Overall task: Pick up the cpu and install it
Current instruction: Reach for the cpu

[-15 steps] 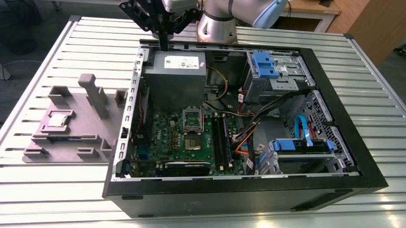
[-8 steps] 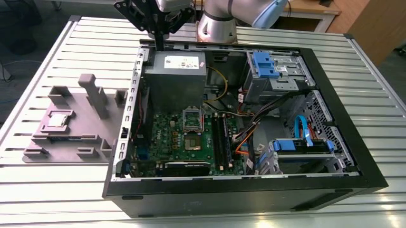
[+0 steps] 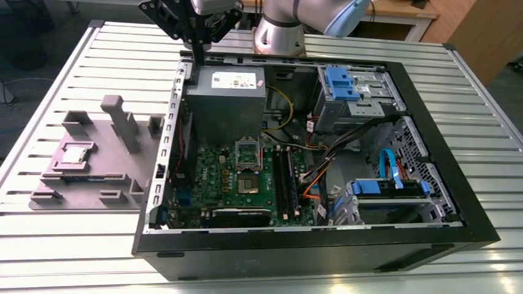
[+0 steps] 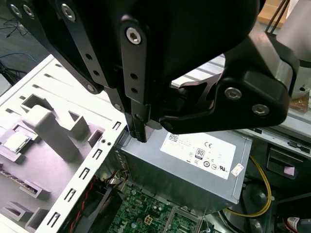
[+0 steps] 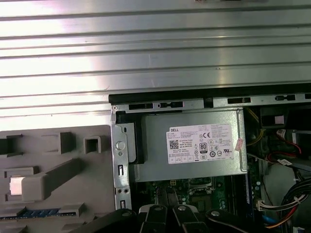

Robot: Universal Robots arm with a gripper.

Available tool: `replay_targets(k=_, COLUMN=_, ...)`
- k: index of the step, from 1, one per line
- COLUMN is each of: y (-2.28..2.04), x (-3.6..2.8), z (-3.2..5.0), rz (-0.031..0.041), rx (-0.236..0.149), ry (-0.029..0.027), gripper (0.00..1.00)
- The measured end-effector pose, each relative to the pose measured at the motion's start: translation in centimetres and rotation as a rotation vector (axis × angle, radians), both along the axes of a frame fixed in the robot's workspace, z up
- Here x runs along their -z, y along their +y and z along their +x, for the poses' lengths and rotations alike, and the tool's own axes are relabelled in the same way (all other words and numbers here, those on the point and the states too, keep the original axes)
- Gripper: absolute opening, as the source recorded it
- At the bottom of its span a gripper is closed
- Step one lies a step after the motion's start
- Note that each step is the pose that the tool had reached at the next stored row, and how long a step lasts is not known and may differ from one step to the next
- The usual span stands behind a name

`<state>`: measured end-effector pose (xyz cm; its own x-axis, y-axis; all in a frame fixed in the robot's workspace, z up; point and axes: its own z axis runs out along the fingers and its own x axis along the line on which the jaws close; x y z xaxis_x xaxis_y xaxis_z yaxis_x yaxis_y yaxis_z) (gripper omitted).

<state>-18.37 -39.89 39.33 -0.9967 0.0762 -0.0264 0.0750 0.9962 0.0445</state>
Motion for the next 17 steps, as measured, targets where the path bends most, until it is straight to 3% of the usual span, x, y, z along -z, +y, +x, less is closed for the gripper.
replay_targets(k=17, y=0.00, x=0.00, z=-2.24, rz=0.0000, rx=0.000, ry=-0.0008, gripper=0.11)
